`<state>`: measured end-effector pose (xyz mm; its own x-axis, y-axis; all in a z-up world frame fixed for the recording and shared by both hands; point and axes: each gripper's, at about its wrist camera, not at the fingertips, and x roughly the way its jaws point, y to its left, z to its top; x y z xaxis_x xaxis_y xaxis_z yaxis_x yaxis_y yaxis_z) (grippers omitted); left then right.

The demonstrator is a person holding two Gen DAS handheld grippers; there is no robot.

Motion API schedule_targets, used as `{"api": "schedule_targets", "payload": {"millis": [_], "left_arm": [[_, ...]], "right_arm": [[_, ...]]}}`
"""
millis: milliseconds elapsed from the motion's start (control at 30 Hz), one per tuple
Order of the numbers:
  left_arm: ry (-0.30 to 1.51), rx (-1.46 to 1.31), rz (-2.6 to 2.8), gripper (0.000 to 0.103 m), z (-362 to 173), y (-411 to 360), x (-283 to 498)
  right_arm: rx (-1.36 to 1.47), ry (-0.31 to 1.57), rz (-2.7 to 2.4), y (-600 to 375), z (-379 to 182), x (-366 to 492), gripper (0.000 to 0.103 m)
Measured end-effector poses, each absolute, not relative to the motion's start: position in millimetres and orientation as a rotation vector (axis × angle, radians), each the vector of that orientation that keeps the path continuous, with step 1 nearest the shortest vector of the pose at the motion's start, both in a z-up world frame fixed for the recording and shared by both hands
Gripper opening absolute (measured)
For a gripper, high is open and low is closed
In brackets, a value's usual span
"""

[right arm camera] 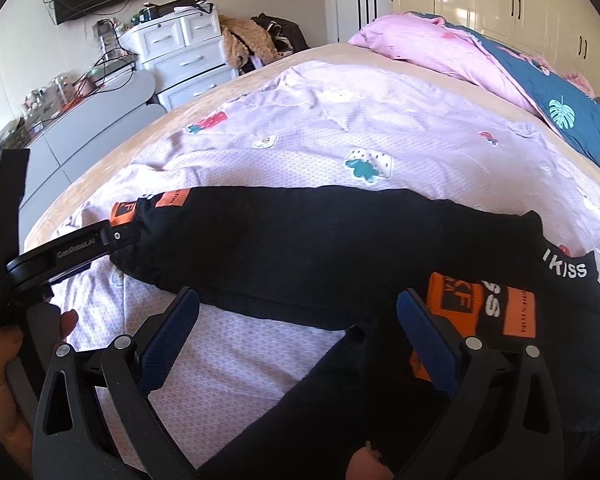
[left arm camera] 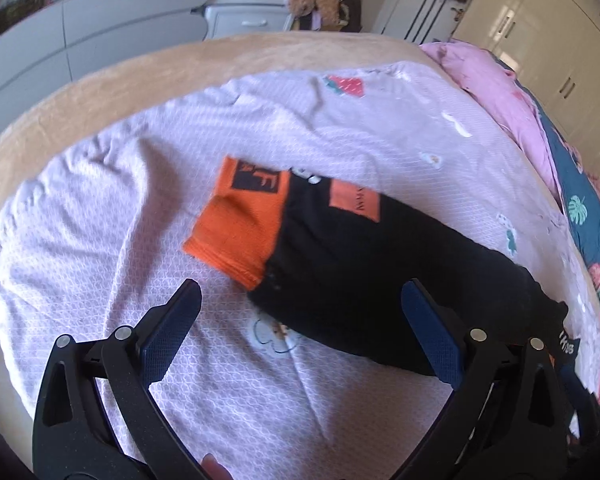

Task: Fold small clothes
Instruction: 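Move the left tool to the orange cuff of the other sleeve, then grasp the orange cuff with the left tool and lift the sleeve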

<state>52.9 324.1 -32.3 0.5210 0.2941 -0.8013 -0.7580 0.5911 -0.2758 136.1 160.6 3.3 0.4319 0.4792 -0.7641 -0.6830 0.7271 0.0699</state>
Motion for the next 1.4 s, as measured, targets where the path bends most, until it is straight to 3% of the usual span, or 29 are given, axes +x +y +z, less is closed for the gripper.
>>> {"api": "schedule_targets", "payload": {"millis": [300,367,467,500,933,1400], "left_arm": [[0.755,-0.737,0.700,0.091,-50.8,343.4,57.3],[0.733,-0.734,0.701,0.071,-48.7,344.7,59.1],[0.705,-0.730,0.697,0.013,-46.7,347.3,61.5],[0.696,-0.724,0.702,0.008,-45.0,347.7,61.0],[0.517,-0.679,0.543,0.007,8.2,318.3,53.8],[0.500,-0.572,0.365,0.006,50.9,244.6,85.2]], "right_arm": [[-0.222,0.888,0.719,147.1,-9.3,133.7,0.099],[-0.205,0.896,0.708,141.4,-11.4,134.0,0.099],[-0.182,0.905,0.687,128.5,-12.5,134.2,0.099],[-0.177,0.905,0.682,124.9,-12.1,133.8,0.099],[-0.035,0.869,0.534,40.4,-2.0,131.2,0.099],[0.042,0.852,0.401,-49.2,14.4,111.7,0.099]]}}
